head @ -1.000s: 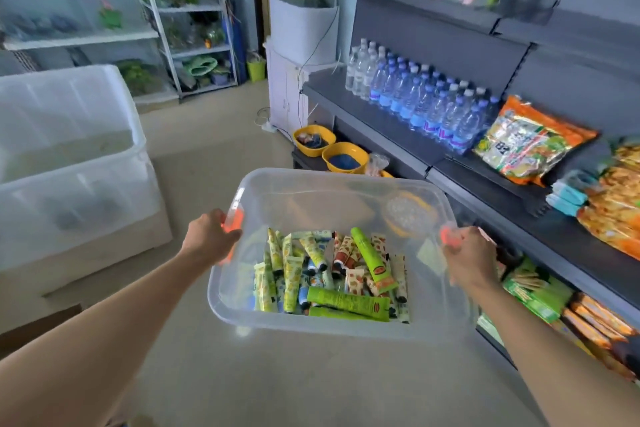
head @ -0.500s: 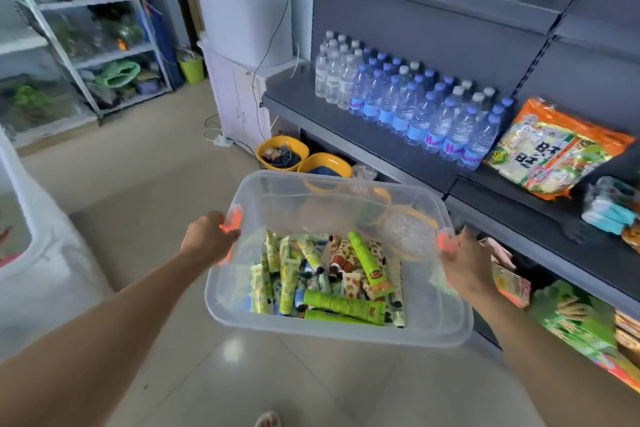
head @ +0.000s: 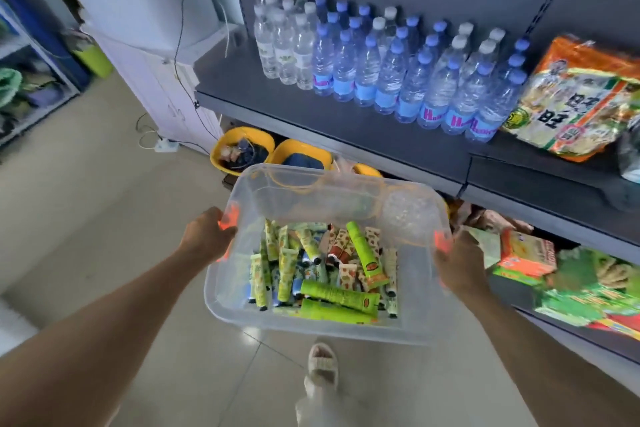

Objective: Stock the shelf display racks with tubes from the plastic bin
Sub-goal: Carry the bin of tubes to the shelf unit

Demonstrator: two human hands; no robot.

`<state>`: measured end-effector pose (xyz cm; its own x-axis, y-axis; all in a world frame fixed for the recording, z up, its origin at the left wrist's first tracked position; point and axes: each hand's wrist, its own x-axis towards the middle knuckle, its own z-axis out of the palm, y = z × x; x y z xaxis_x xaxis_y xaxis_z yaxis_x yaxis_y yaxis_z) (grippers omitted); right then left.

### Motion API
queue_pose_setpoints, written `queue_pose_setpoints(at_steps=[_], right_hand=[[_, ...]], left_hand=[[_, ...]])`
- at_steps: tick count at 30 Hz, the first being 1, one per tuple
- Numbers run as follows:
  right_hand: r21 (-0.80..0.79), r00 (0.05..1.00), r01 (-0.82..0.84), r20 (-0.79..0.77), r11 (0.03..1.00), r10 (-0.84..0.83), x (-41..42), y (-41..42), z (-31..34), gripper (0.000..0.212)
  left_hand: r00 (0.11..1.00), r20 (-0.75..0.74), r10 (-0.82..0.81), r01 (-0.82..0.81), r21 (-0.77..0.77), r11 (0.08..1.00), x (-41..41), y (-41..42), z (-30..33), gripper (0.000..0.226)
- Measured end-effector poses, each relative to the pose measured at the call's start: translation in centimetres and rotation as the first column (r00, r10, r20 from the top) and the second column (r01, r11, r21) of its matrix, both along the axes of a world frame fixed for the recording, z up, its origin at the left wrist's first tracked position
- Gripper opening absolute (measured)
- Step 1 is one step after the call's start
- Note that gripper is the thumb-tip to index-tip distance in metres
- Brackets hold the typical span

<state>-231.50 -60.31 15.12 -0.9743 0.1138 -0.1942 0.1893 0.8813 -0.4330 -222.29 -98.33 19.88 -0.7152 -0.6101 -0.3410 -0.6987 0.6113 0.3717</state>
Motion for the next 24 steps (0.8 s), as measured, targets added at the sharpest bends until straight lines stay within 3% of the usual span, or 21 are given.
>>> queue_pose_setpoints(at_steps=[11, 17, 24], right_hand=[[0.005, 0.970, 0.204, 0.133, 0.979, -0.202, -5.0, -5.9, -5.1, 0.027], [0.087, 0.951, 0.243, 0.176, 0.966, -0.255, -6.3, -8.1, -9.2, 0.036], [0.104, 0.913, 0.329, 0.219, 0.939, -0.344, -7.7, -9.4, -14.5, 0.039]], left_hand=[[0.973, 0.108, -0.203, 0.195, 0.084, 0.977, -13.2, -6.5, -7.5, 0.035], [0.929, 0.185, -0.320, 0.298, 0.139, 0.945, -18.6, -8.7, -12.7, 0.044], [0.905, 0.233, -0.357, 0.326, 0.159, 0.932, -22.0, -8.9, -18.9, 0.051]])
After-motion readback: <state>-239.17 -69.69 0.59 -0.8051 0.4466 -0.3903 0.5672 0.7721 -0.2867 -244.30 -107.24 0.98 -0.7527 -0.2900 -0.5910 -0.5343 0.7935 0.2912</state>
